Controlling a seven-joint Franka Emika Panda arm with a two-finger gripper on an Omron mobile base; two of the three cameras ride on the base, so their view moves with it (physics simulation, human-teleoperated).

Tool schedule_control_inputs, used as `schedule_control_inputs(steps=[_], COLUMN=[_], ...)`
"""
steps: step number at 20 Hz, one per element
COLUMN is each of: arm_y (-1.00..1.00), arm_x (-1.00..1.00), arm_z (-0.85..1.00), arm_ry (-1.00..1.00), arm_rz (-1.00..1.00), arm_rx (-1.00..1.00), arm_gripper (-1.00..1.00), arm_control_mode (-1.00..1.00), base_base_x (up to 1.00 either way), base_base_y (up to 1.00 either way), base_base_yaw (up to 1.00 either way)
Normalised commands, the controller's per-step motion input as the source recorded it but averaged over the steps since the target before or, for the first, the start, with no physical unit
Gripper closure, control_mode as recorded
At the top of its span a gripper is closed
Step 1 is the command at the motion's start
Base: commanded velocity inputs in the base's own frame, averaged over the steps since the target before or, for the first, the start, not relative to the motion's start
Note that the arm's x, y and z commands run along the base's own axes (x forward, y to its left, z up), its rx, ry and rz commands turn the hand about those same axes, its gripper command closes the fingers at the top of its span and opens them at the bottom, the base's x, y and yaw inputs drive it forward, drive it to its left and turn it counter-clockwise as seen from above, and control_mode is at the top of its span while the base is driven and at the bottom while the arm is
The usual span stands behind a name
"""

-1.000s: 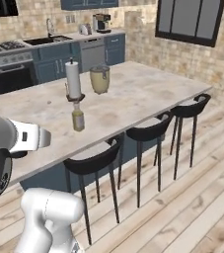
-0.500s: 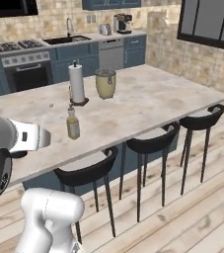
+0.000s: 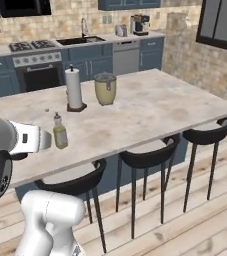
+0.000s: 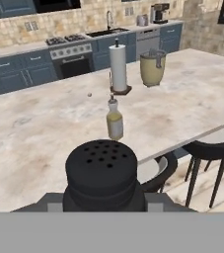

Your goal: Move the oil and vinegar bottle and shaker from the cabinet to the dining counter.

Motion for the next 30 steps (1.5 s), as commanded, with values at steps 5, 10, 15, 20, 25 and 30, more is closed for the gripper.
schedule_control_inputs(steps=[5, 10, 15, 20, 25, 30], arm_y=[0.0, 0.0, 0.0, 0.0, 0.0, 0.0], arm_x=[0.0, 0.0, 0.0, 0.0, 0.0, 0.0], arm_z=[0.0, 0.0, 0.0, 0.0, 0.0, 0.0], arm_ry=[0.0, 0.0, 0.0, 0.0, 0.0, 0.0], arm_rz=[0.0, 0.0, 0.0, 0.0, 0.0, 0.0], arm_rx=[0.0, 0.0, 0.0, 0.0, 0.0, 0.0], arm_gripper=[1.0, 1.0, 1.0, 1.0, 1.0, 1.0], arm_control_mode=[1.0, 1.0, 1.0, 1.0, 1.0, 1.0], base_base_x=[0.26, 0.29, 0.27, 0.24, 0.25, 0.29], base_base_y=[-0.5, -0.44, -0.34, -0.19, -0.12, -0.05], base_base_yaw=[0.29, 0.3, 0.28, 0.16, 0.12, 0.11])
